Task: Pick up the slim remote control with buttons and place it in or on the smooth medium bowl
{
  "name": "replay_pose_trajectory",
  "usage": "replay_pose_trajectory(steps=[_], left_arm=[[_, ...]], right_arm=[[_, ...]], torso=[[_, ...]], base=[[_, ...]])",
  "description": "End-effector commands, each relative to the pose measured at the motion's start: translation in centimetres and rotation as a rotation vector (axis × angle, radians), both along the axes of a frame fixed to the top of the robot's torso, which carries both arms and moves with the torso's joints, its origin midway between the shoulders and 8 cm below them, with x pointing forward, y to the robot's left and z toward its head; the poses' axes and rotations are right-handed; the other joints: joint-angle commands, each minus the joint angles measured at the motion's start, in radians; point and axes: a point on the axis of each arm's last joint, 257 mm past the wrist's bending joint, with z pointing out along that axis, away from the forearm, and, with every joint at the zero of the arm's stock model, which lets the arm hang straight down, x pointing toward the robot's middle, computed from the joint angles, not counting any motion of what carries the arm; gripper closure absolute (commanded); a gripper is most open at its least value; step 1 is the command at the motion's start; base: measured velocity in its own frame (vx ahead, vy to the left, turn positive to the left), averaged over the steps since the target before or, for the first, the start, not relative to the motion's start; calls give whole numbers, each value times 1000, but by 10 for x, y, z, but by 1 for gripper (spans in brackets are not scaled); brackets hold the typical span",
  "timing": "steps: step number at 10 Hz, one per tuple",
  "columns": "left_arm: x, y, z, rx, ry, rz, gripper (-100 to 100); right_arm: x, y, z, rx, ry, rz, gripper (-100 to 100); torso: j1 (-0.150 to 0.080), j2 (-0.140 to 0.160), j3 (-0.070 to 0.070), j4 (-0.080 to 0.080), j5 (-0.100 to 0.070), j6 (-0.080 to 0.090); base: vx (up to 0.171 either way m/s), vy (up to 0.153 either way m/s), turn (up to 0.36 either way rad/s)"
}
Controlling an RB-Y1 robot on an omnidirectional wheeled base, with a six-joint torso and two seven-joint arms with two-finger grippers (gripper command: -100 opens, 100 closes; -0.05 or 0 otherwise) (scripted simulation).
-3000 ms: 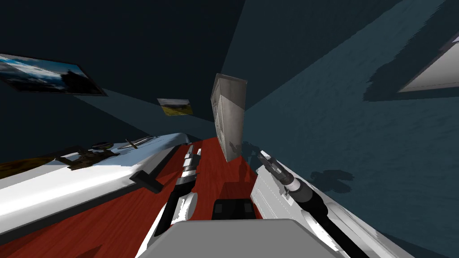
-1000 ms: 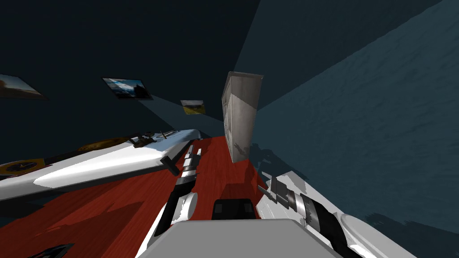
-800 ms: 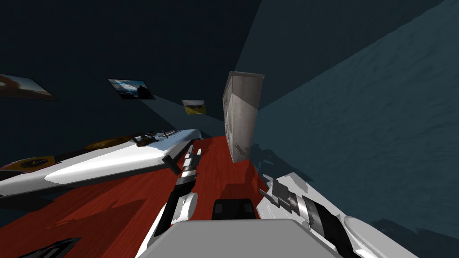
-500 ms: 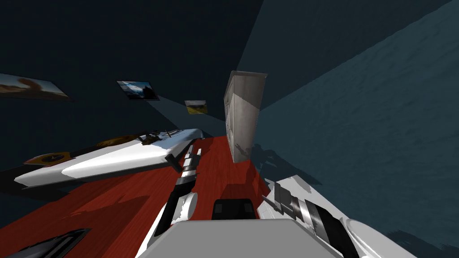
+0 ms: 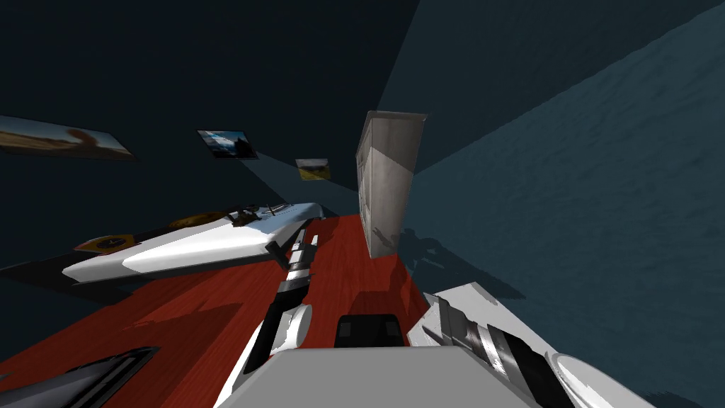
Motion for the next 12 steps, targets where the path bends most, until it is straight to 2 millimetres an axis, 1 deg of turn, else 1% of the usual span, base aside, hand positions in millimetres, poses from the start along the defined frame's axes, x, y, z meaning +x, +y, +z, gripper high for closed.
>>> replay_pose_trajectory(steps=[1, 3, 4, 6, 7, 8, 9, 10, 11, 12], left_arm=[[0, 0, 0, 0, 0, 0, 0], [0, 0, 0, 0, 0, 0, 0], [0, 0, 0, 0, 0, 0, 0], [0, 0, 0, 0, 0, 0, 0], [0, 0, 0, 0, 0, 0, 0], [0, 0, 0, 0, 0, 0, 0], [0, 0, 0, 0, 0, 0, 0], [0, 0, 0, 0, 0, 0, 0], [0, 0, 0, 0, 0, 0, 0], [0, 0, 0, 0, 0, 0, 0]], right_arm=[[-17, -14, -17, -65, 49, 24, -100], [-19, -17, -22, -99, 45, 41, -100], [-36, -32, -37, -151, 93, 62, -100], [-38, -36, -41, -184, 89, 80, -100], [-56, -51, -55, -239, 136, 105, -100], [-57, -55, -58, -266, 133, 120, -100], [-76, -71, -70, -320, 178, 146, -100], [-77, -74, -72, -343, 175, 160, -100], [-96, -92, -83, -400, 217, 190, -100], [-96, -94, -84, -416, 215, 200, -100]], torso=[[0, 0, 0, 0, 0, 0], [-1, 0, 0, 0, 0, 0], [0, 0, 0, 0, 0, 0], [0, 0, 0, 0, 0, 0], [0, 0, 0, 0, 0, 0], [0, 0, 0, 0, 0, 0], [0, 0, 0, 0, 0, 0], [-1, 1, 1, 0, 0, 0], [-1, 1, 1, 0, 0, 0], [-1, 1, 0, 0, 0, 0]], base=[[9, -14, 151], [7, -16, 25], [6, -13, 125], [3, -16, 35], [2, -12, 87], [0, -19, 73], [-5, -27, 92], [-2, -25, 51], [-6, -25, 81], [-6, -25, 38]])
